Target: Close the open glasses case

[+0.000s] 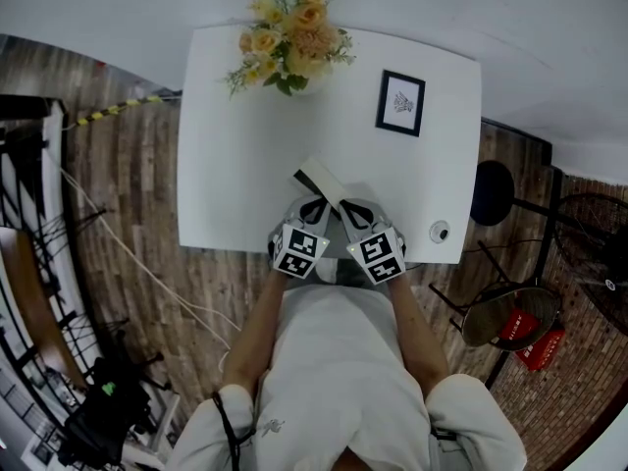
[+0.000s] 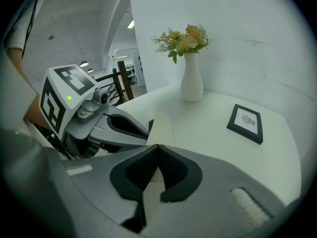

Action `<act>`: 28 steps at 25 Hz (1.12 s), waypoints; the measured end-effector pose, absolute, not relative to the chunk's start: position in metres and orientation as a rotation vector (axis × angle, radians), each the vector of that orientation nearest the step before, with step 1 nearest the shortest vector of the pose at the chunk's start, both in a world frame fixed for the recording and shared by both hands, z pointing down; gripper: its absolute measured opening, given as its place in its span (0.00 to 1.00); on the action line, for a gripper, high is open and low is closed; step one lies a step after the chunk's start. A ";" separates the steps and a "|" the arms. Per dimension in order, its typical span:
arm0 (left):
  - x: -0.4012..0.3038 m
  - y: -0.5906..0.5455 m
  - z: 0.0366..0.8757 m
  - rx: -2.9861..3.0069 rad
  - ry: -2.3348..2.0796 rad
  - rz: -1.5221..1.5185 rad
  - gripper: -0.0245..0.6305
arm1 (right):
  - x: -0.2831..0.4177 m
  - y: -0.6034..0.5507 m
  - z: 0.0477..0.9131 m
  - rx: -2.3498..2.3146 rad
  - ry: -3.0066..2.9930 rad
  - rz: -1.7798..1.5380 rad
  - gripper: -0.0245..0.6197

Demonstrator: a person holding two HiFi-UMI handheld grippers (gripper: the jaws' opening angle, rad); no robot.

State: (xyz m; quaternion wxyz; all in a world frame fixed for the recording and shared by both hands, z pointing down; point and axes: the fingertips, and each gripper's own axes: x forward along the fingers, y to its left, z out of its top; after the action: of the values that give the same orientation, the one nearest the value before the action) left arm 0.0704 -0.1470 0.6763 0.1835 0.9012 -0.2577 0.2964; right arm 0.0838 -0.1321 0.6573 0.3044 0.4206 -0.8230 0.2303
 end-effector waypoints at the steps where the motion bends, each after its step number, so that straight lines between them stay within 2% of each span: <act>1: 0.070 -0.146 0.677 2.541 -0.727 0.836 0.07 | 0.083 -0.131 0.657 1.112 -2.180 0.610 0.04; 28: 0.054 -0.130 0.690 2.498 -0.726 0.868 0.07 | 0.068 -0.119 0.668 1.077 -2.167 0.609 0.04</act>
State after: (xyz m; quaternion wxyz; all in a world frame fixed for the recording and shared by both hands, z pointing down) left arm 0.0540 -0.1295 0.6905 0.1984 0.8928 -0.2594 0.3103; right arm 0.0678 -0.1194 0.6680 0.3173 0.4093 -0.8235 0.2315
